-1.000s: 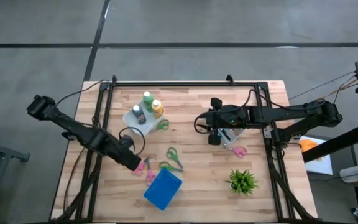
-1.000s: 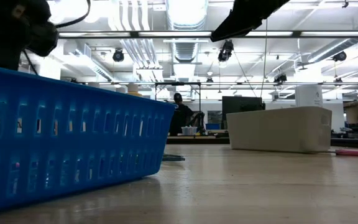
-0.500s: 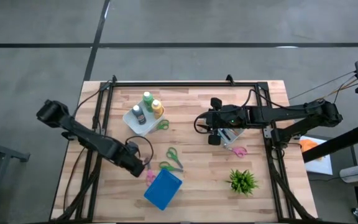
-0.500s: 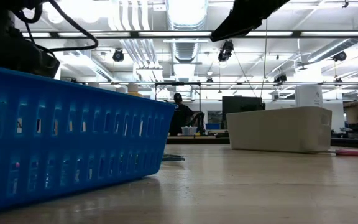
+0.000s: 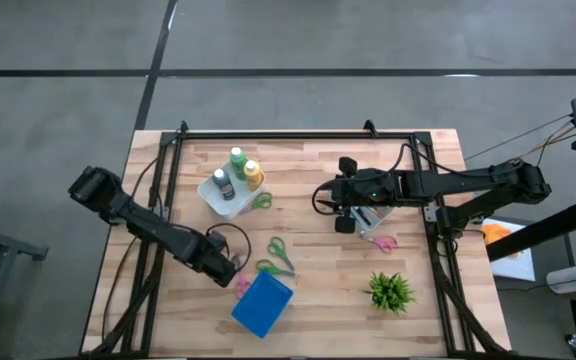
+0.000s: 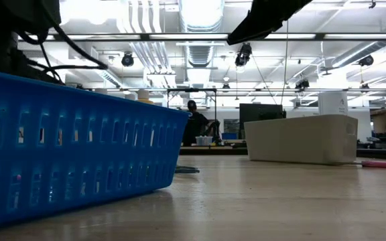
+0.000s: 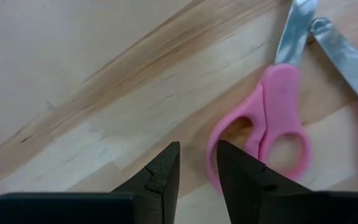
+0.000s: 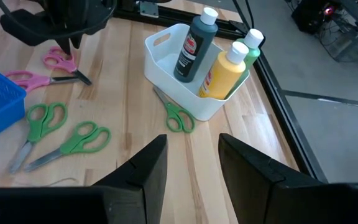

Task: Pick & Place Paint Supplies
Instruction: Put the pink scissors into the blue bin

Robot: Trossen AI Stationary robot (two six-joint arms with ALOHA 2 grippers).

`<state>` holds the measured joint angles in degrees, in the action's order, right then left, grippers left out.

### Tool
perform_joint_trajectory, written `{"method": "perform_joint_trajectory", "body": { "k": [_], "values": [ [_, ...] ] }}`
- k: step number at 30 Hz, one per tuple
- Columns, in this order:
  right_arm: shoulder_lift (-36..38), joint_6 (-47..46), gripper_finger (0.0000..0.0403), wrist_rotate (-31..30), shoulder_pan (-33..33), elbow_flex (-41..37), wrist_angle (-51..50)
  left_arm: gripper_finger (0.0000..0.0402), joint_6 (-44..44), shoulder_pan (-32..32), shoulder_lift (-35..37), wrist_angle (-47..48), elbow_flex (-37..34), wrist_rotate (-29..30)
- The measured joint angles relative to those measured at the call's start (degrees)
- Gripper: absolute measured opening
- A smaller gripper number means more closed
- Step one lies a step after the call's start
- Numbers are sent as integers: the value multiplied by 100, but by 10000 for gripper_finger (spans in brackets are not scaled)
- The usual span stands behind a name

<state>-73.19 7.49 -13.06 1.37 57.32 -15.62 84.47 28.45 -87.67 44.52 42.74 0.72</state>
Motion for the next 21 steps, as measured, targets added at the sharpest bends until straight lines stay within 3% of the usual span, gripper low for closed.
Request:
{"method": "perform_joint_trajectory", "body": {
  "k": [15, 21],
  "values": [
    [0, 0, 143, 0, -2, 0, 1, 105, 389, 0, -195, -86, 9, -27],
    [0, 0, 143, 0, -2, 0, 0, 59, 411, 0, -199, -156, 5, -25]
  ]
}}
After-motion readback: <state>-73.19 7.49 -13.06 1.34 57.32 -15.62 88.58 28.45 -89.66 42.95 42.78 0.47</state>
